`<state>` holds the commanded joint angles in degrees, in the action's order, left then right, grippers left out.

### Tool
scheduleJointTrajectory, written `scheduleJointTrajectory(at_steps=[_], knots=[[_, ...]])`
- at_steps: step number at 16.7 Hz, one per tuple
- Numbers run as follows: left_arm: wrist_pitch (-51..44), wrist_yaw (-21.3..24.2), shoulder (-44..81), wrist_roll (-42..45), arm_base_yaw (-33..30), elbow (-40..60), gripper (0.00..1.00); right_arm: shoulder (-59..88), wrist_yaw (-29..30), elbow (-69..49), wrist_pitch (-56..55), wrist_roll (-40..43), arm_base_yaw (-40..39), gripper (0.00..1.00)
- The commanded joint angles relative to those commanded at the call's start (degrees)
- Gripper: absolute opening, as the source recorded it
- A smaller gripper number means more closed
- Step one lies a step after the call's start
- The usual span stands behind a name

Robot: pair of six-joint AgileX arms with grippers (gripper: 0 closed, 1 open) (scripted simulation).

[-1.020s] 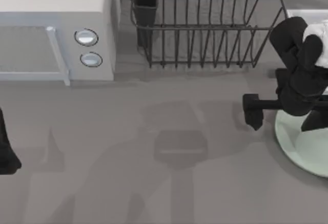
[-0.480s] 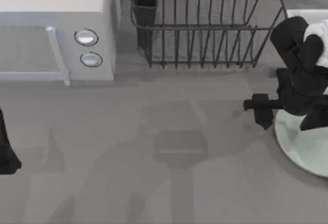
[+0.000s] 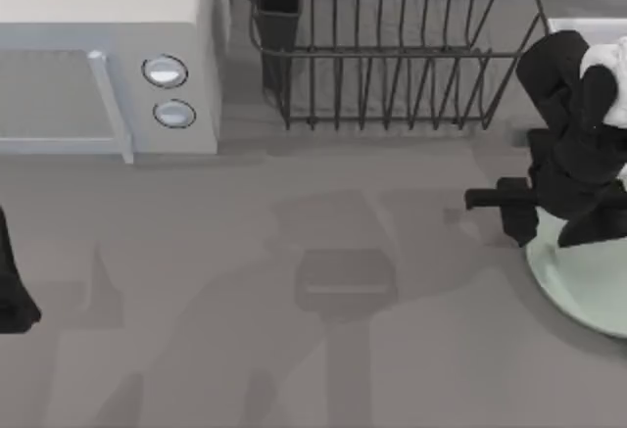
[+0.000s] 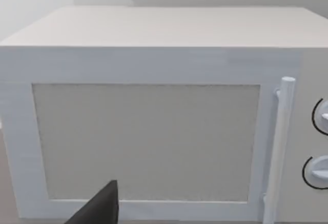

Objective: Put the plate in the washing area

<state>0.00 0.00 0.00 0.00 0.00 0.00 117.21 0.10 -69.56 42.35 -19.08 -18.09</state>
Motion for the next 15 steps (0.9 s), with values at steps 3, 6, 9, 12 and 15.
scheduleJointTrajectory(at_steps=[3,6,9,12,15], knots=[[0.0,0.0,0.0,0.0,0.0,0.0,1.00,0.0,0.0,0.0,0.0,0.0,0.0,0.00],[0.0,0.0,0.0,0.0,0.0,0.0,1.00,0.0,0.0,0.0,0.0,0.0,0.0,0.00],[0.0,0.0,0.0,0.0,0.0,0.0,1.00,-3.7,0.3,-2.0,0.7,0.1,0.6,0.00],[0.0,0.0,0.0,0.0,0.0,0.0,1.00,-2.8,0.3,-7.7,6.2,0.0,0.5,0.00],[0.0,0.0,0.0,0.0,0.0,0.0,1.00,-1.9,0.2,-18.8,17.2,0.0,0.5,0.00]])
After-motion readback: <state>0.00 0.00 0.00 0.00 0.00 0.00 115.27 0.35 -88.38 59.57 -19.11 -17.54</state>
